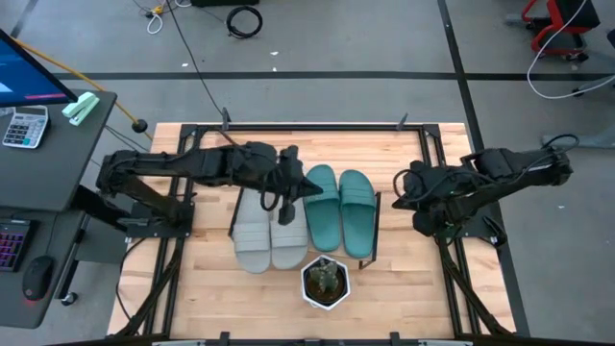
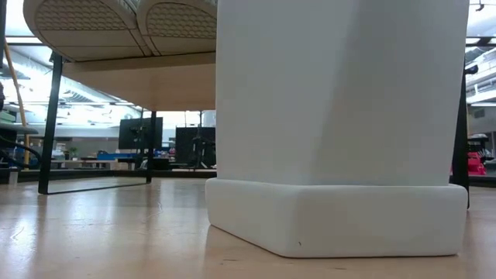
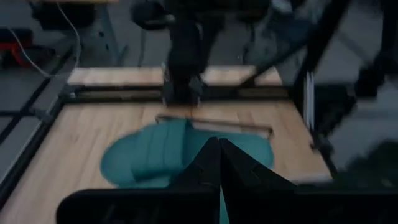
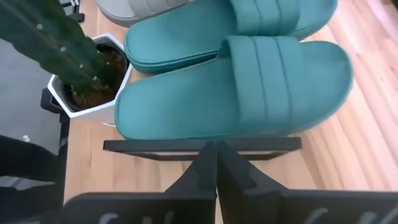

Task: Pick and place slides into the shelf
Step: Return to Home Position

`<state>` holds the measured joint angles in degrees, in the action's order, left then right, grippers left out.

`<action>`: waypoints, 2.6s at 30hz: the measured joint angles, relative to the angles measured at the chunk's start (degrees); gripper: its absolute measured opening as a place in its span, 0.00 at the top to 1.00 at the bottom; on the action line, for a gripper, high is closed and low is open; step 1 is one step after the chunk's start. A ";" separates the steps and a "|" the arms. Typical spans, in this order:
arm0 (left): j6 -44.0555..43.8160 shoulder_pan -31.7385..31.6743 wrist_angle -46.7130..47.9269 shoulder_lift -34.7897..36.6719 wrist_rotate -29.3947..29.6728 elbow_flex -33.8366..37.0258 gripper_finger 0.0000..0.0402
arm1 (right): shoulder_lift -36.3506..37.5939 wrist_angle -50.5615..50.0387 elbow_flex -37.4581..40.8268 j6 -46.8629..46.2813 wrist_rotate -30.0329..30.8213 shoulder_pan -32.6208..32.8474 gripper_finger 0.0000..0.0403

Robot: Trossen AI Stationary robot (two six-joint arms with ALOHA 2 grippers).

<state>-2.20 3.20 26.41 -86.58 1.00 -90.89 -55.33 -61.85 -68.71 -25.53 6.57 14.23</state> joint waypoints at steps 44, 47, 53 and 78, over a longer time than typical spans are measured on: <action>-5.65 -7.41 -8.87 73.51 -4.75 57.61 0.99 | -10.95 20.19 -0.02 -18.02 16.74 -0.63 1.00; -5.66 -7.43 -4.82 77.74 -4.42 57.61 0.98 | -10.77 20.33 -0.02 -20.19 16.65 -0.63 1.00; -4.57 -7.43 -7.14 85.69 -2.87 61.10 0.99 | -10.18 20.37 -0.02 -21.78 16.12 -0.63 1.00; -11.57 -7.08 -36.85 86.38 -5.30 87.27 0.97 | -10.21 17.75 -0.02 -22.32 16.03 -0.63 1.00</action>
<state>-13.77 -3.88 -10.44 -0.21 -4.30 -3.62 -65.54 -44.10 -68.73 -47.86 22.60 13.61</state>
